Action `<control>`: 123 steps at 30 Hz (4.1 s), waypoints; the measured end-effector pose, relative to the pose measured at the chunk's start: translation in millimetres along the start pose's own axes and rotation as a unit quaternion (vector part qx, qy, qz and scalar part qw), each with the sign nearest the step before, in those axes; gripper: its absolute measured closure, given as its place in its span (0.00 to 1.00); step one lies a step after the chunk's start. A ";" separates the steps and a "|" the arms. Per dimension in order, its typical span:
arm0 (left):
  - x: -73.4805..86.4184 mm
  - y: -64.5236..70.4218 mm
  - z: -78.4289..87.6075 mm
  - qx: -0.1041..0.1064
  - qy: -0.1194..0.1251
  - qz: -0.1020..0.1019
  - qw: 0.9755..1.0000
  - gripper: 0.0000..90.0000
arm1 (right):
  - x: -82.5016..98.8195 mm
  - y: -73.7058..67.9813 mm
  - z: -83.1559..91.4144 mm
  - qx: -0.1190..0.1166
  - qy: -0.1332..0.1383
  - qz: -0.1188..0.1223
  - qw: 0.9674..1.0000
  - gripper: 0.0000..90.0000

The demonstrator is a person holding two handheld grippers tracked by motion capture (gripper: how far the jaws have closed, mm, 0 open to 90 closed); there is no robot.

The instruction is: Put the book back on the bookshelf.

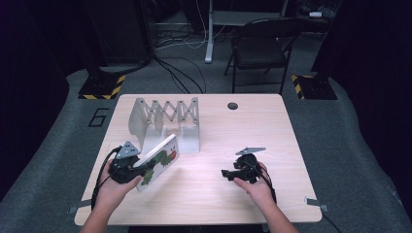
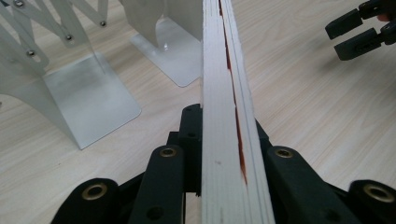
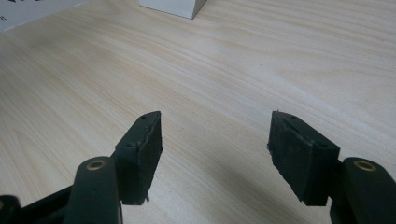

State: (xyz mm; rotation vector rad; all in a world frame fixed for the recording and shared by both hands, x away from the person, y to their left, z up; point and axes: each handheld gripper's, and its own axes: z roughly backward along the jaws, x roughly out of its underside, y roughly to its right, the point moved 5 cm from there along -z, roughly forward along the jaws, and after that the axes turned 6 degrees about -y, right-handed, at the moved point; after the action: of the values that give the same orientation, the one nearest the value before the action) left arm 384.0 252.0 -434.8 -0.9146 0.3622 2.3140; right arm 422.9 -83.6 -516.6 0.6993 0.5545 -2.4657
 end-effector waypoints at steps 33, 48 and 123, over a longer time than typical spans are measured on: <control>11.1 -40.7 32.6 -0.053 0.029 0.055 0.997 0.84 | -0.1 2.0 -0.6 0.003 0.004 0.004 1.000 0.39; 15.3 -49.0 26.2 -0.090 0.020 0.066 0.994 0.84 | -0.1 1.7 -0.9 0.004 0.004 0.004 1.000 0.39; -10.4 -99.2 -60.7 -0.143 0.015 0.140 0.980 0.84 | 1.4 6.9 -0.2 0.003 0.003 0.000 1.000 0.39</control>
State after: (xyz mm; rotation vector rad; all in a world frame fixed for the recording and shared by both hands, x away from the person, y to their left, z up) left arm 484.5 296.4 -474.1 -1.0970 0.1823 2.6619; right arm 426.0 -89.5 -519.3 0.7079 0.5506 -2.4675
